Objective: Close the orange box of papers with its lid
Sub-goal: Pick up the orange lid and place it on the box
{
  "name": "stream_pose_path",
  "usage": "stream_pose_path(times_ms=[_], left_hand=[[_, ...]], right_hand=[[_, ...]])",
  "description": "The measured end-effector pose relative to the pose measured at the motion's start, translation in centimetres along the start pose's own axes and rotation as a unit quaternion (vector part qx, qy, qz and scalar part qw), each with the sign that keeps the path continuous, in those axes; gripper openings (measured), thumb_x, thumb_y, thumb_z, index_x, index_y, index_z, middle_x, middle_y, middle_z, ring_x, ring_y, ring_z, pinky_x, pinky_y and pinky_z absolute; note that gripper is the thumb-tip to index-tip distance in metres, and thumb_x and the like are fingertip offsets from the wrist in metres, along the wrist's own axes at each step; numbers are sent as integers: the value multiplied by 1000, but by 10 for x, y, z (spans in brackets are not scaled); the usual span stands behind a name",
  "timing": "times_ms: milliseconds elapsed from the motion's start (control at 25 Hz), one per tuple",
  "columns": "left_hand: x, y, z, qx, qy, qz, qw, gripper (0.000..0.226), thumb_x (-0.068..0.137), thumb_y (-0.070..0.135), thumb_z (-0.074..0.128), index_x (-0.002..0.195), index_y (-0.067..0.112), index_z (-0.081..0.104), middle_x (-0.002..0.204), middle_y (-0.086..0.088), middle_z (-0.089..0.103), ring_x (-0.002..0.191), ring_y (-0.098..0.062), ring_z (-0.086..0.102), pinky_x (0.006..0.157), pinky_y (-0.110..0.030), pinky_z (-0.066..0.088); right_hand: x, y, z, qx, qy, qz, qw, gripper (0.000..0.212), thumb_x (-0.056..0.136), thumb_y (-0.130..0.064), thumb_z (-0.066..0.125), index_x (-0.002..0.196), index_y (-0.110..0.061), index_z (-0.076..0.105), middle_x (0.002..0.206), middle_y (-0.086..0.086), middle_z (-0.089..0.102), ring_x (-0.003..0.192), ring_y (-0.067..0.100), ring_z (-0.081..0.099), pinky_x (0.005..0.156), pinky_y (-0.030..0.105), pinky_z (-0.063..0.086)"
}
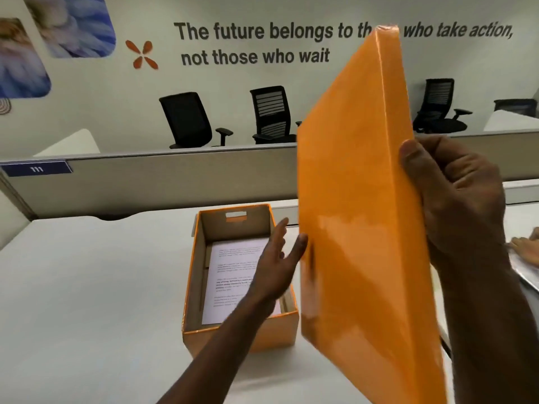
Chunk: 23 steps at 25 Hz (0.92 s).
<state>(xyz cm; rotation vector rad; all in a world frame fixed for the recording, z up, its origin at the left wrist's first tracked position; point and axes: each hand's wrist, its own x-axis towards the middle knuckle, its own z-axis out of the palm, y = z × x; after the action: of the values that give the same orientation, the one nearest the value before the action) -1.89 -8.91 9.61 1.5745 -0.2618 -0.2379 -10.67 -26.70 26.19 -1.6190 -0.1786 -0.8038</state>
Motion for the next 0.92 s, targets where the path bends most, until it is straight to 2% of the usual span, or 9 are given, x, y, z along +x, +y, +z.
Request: stream_pose_path(times_ms=[80,160,280,400,520,600,680,800,920], left_hand=[[10,-1,-21,-71,-41,-21,996,74,86,57,66,153,36,41,155,3,52,144,-18,49,120,-51,38],[12,-3,-42,-119,-33,-23,992,63,87,50,68,144,29,52,141,1,66,130,-21,62,113,-55,45],[6,-3,-71,-137,60,-16,989,69,80,42,72,144,24,52,134,1,70,124,-23,67,109,-55,49],[-1,1,-100,-118,172,-5,978,71,75,41,75,141,30,50,136,1,67,128,-30,63,104,-53,53],[-7,-1,-130,-71,261,-23,963,81,73,46,79,145,29,46,146,-11,58,128,-36,59,104,-61,51],[-10,-11,-146,-37,298,-54,952,75,81,39,80,146,26,45,145,-13,56,125,-36,59,104,-60,50],[-11,-22,-156,-20,298,-75,951,60,90,27,75,144,22,48,143,-12,57,120,-32,58,100,-52,50],[-10,-38,-169,6,218,-75,973,50,95,18,68,143,19,55,141,-8,62,125,-34,61,102,-54,52],[-16,-53,-178,43,170,-72,982,59,94,28,70,148,25,48,148,-6,57,127,-36,60,101,-56,54]], right_hand=[[5,0,3,36,-15,32,999,13,101,-23,51,102,-28,64,88,-20,76,78,1,74,61,13,57],[14,13,10,57,-33,73,995,16,104,-22,48,108,-22,63,92,-12,77,78,6,74,62,19,59],[29,43,26,56,-12,117,992,24,99,-33,57,121,-24,55,106,-5,70,87,14,74,69,29,62],[32,81,44,20,28,128,991,30,89,-50,65,108,-27,60,107,-2,70,95,16,72,83,40,62],[13,130,65,52,-31,184,981,47,85,-51,65,116,-16,69,115,-1,72,101,17,72,88,46,60],[-6,170,78,11,-78,206,975,45,90,-41,68,130,-20,65,133,4,61,118,21,64,98,47,54],[-21,205,89,-54,-109,226,966,49,92,-30,70,139,-25,57,145,4,47,129,27,51,103,47,46],[-34,245,94,-36,-151,281,947,59,92,-23,70,147,-23,47,143,0,47,132,32,50,99,47,48],[-49,272,101,-42,-193,303,932,64,94,-24,67,152,-24,40,152,4,43,134,34,49,101,51,48]])
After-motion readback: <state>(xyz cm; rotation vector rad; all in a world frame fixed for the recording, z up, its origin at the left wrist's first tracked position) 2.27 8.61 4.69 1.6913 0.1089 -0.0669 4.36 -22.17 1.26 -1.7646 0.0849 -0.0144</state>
